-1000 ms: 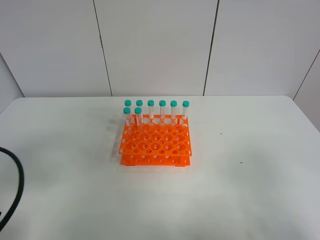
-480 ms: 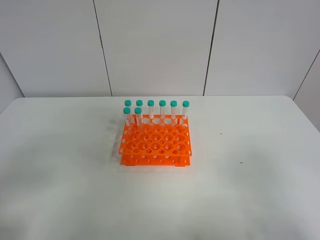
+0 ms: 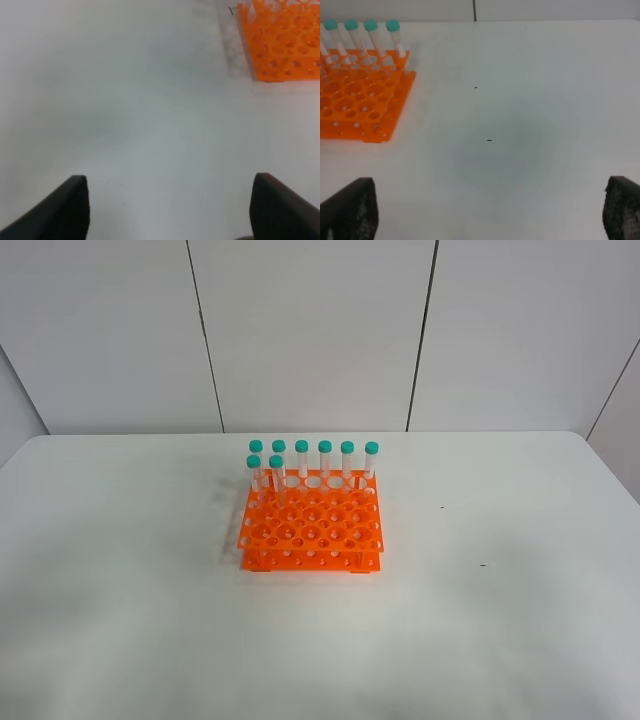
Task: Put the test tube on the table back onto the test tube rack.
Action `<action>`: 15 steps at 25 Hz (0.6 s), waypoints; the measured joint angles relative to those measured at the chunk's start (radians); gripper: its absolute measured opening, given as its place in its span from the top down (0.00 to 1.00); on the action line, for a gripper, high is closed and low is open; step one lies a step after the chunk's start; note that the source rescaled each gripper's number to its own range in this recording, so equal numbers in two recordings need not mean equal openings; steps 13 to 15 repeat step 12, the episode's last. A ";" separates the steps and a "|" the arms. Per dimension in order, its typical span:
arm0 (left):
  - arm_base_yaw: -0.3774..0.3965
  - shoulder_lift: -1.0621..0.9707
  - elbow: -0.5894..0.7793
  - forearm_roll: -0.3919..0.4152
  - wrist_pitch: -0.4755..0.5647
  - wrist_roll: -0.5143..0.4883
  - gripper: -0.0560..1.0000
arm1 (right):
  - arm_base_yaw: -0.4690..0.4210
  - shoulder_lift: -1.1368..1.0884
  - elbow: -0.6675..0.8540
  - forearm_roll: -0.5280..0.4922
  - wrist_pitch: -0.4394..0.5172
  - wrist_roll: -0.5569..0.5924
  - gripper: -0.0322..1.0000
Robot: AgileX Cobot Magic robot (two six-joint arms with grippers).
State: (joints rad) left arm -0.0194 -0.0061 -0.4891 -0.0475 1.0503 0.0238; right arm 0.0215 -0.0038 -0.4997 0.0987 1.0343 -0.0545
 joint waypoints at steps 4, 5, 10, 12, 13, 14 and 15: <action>0.000 0.000 0.000 0.000 0.000 0.000 0.09 | 0.000 0.000 0.000 0.000 0.000 0.000 0.02; 0.000 0.000 0.000 0.000 0.000 0.000 0.09 | 0.000 0.000 0.000 0.000 0.000 0.000 0.02; 0.000 0.000 0.000 0.000 0.000 0.000 0.09 | 0.000 0.000 0.000 0.000 0.000 0.000 0.02; 0.000 0.000 0.000 0.000 0.000 0.000 0.09 | 0.000 0.000 0.000 0.000 0.000 0.000 0.02; 0.000 0.000 0.000 0.000 0.000 0.000 0.09 | 0.000 0.000 0.000 0.000 0.000 0.000 0.02; 0.000 0.000 0.000 0.000 0.000 0.000 0.09 | 0.000 0.000 0.000 0.000 0.000 0.000 0.02; 0.000 0.000 0.000 0.000 0.000 0.000 0.09 | 0.000 0.000 0.000 0.000 0.000 0.000 0.02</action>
